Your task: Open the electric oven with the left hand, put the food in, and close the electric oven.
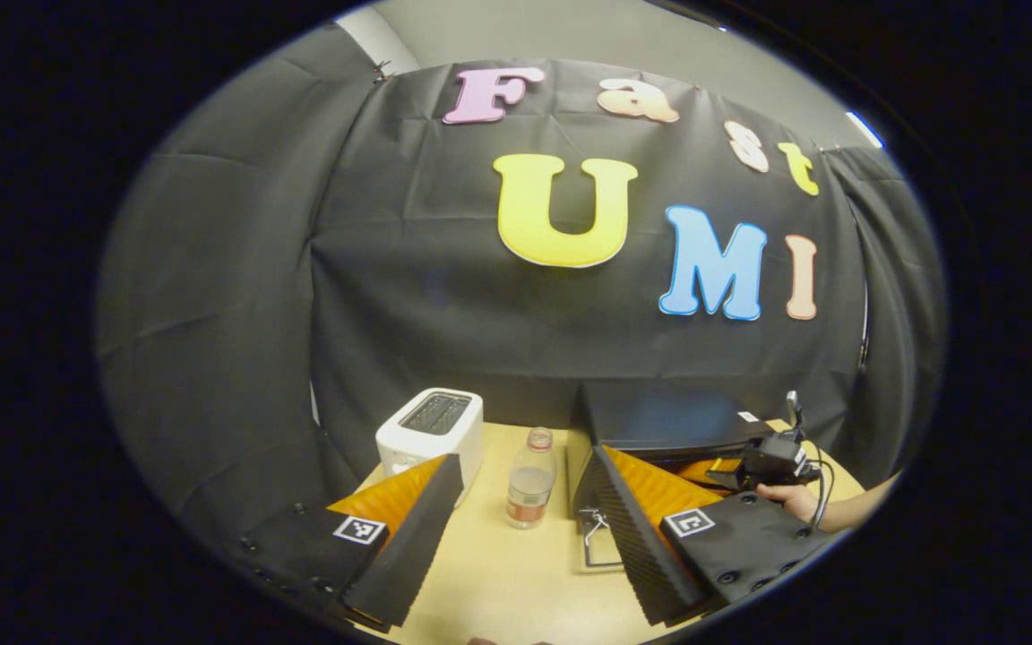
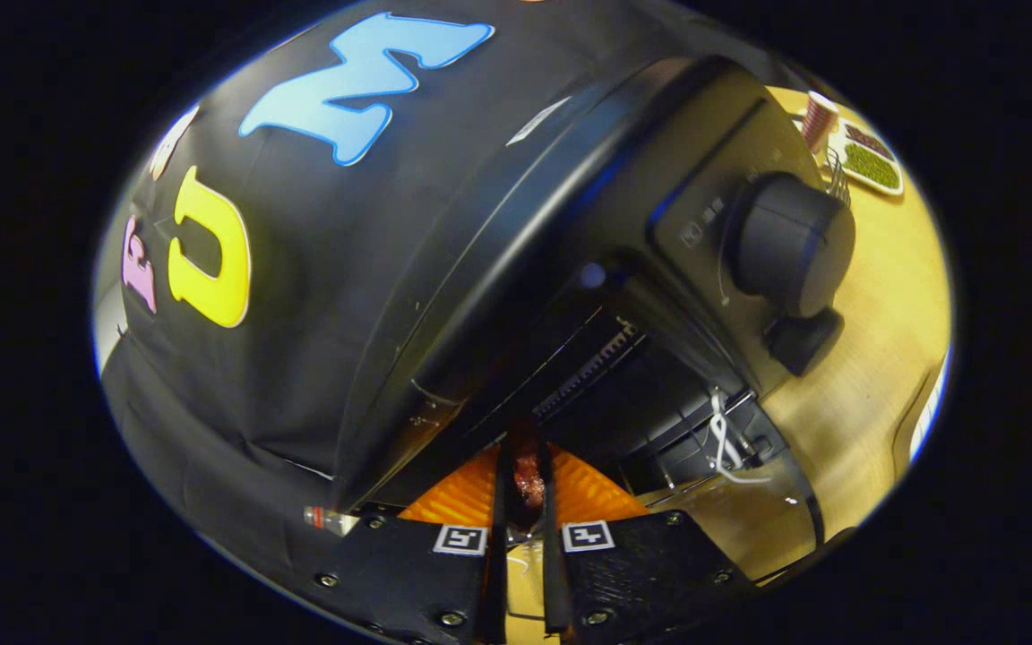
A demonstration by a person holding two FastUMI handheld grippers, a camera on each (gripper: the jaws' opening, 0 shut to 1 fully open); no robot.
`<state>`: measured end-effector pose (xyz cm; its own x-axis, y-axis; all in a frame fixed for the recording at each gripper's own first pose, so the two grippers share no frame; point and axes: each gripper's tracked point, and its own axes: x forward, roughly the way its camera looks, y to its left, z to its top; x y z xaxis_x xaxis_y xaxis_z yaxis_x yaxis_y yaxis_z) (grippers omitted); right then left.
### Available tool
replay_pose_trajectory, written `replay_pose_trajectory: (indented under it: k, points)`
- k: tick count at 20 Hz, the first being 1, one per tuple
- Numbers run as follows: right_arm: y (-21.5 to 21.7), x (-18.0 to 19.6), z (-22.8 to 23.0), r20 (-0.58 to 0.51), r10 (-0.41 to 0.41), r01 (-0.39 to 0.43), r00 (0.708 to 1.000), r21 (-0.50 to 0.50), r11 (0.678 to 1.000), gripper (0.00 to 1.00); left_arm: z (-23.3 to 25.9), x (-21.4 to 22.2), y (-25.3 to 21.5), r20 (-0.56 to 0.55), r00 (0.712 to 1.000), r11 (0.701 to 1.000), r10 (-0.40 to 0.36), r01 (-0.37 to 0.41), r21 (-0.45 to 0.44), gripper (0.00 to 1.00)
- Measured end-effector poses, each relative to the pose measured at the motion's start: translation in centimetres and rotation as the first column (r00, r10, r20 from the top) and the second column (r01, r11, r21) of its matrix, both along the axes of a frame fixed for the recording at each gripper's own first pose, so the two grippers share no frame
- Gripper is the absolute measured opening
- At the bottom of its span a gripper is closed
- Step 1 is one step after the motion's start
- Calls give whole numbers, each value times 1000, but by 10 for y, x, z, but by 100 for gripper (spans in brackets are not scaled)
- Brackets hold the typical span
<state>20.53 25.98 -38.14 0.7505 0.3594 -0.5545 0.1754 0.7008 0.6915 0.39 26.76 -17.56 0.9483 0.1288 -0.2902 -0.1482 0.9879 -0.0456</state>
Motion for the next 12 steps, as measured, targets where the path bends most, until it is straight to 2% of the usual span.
replay_pose_trajectory:
  k: [3, 6, 8, 9, 10, 11, 12]
  points:
    - [-10, 2, -4, 17, 21, -18, 1000, -137, 990, 31, -4, 5, -9, -3, 1000, 1000, -11, 11, -3, 97]
    - [-15, 2, -6, 15, 50, -45, 999, -211, 976, 38, 1, 10, -22, -1, 1000, 1000, -31, 31, 7, 100]
    - [-29, 1, -10, 7, 76, -70, 997, -323, 944, 44, 6, 13, -29, 17, 999, 999, -38, 38, 8, 100]
    - [-33, 0, -6, 20, 91, -78, 996, -344, 936, 51, 9, 14, -34, 27, 999, 999, -44, 44, 4, 100]
    - [-37, 1, -1, 36, 99, -79, 994, -366, 927, 51, 10, 15, -38, 28, 999, 999, -46, 46, 4, 90]
    - [-44, 2, 8, 57, 105, -74, 993, -389, 918, 51, 10, 15, -41, 28, 999, 999, -46, 46, 7, 100]
    - [-50, -3, 17, 75, 111, -72, 991, -407, 911, 40, 10, 17, -47, 31, 998, 999, -49, 49, 6, 97]
